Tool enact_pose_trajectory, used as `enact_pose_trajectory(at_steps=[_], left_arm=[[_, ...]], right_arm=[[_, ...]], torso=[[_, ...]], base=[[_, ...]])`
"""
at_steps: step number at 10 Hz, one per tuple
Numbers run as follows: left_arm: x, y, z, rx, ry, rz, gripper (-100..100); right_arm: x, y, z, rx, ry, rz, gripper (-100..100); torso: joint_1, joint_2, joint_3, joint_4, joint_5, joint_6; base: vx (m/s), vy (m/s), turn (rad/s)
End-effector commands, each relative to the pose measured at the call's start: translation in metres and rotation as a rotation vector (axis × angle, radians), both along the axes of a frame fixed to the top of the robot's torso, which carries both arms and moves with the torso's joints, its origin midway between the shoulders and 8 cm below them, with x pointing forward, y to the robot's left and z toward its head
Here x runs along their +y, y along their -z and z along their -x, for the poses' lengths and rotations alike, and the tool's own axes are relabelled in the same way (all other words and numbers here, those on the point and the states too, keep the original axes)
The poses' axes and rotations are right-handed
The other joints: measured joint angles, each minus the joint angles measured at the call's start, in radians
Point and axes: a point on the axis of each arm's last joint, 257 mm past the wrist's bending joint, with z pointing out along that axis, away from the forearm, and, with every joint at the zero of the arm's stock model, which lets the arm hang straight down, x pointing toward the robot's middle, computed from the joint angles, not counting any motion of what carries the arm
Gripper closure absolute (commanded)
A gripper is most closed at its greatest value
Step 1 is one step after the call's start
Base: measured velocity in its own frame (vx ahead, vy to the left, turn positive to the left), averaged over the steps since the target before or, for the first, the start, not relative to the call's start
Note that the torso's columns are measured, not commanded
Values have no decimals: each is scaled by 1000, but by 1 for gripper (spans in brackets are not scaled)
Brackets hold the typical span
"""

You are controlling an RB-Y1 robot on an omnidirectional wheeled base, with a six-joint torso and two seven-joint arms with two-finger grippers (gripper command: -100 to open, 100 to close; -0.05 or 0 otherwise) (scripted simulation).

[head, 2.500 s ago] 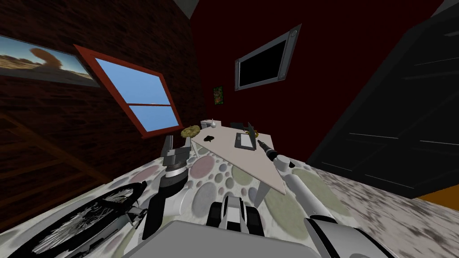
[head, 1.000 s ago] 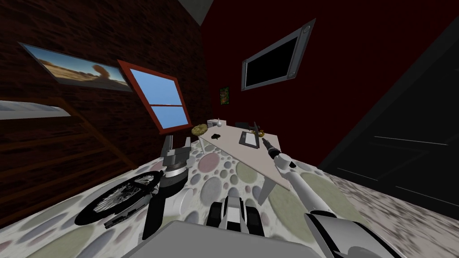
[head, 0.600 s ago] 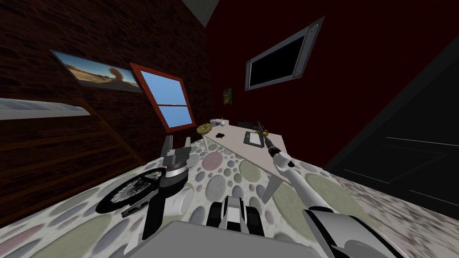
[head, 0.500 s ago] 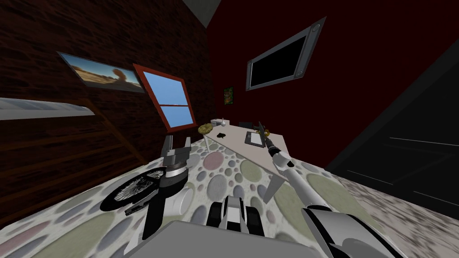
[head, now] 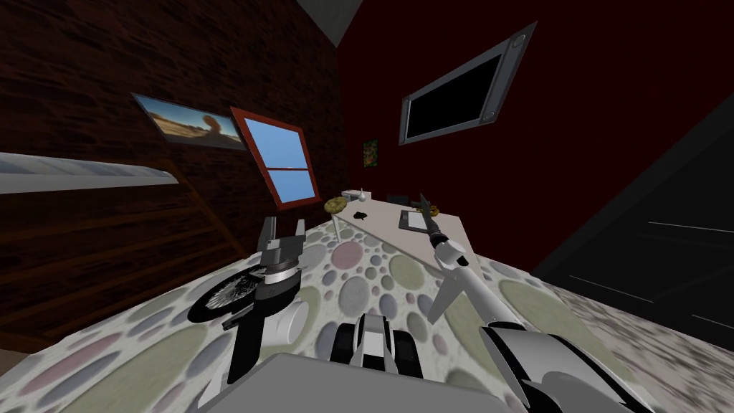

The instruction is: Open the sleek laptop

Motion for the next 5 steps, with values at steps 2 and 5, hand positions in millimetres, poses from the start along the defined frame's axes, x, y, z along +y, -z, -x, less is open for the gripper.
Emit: enact_pose_trajectory(at_steps=[2,5], left_arm=[[0,0,0,0,0,0,0],[0,0,0,0,0,0,0]], right_arm=[[-15,-7,-4,-19,74,-148,-100],[-23,-18,-8,-42,117,-249,-100]], torso=[[-2,-1,0,0,-1,0],[-4,0,0,0,-1,0]], base=[[-40,92,66],[-29,41,62]])
